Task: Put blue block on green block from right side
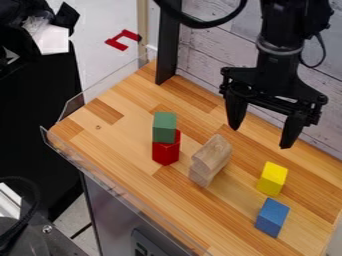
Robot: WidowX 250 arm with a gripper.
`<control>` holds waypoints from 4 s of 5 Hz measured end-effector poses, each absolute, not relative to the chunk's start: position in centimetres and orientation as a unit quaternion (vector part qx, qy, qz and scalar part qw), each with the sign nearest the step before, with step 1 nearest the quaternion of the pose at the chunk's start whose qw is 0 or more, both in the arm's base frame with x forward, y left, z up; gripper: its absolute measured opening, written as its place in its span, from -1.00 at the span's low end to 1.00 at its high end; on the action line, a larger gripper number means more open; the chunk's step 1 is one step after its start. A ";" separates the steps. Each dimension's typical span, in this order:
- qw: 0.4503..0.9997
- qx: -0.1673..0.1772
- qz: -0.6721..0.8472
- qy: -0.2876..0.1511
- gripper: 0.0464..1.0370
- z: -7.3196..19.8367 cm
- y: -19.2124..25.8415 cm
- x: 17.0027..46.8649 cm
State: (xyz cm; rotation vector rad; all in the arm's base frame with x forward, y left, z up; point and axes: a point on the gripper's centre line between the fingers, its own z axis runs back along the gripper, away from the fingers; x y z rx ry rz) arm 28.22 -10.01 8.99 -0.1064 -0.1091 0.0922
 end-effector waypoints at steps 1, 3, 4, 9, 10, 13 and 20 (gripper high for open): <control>0.997 -0.047 0.047 -0.037 0.92 8.0 -9.8 27.8; 0.998 -0.058 0.027 -0.021 0.92 5.2 -11.7 27.9; 0.998 -0.058 0.022 -0.019 0.92 4.4 -12.8 27.9; 0.997 -0.068 0.034 0.035 0.91 -1.2 -15.7 26.3; 0.996 -0.071 0.039 0.044 0.74 -2.3 -15.7 26.1; 0.996 -0.064 0.053 0.030 0.08 -1.0 -15.1 26.6; 0.950 -0.042 0.295 -0.095 0.08 9.4 -1.7 26.6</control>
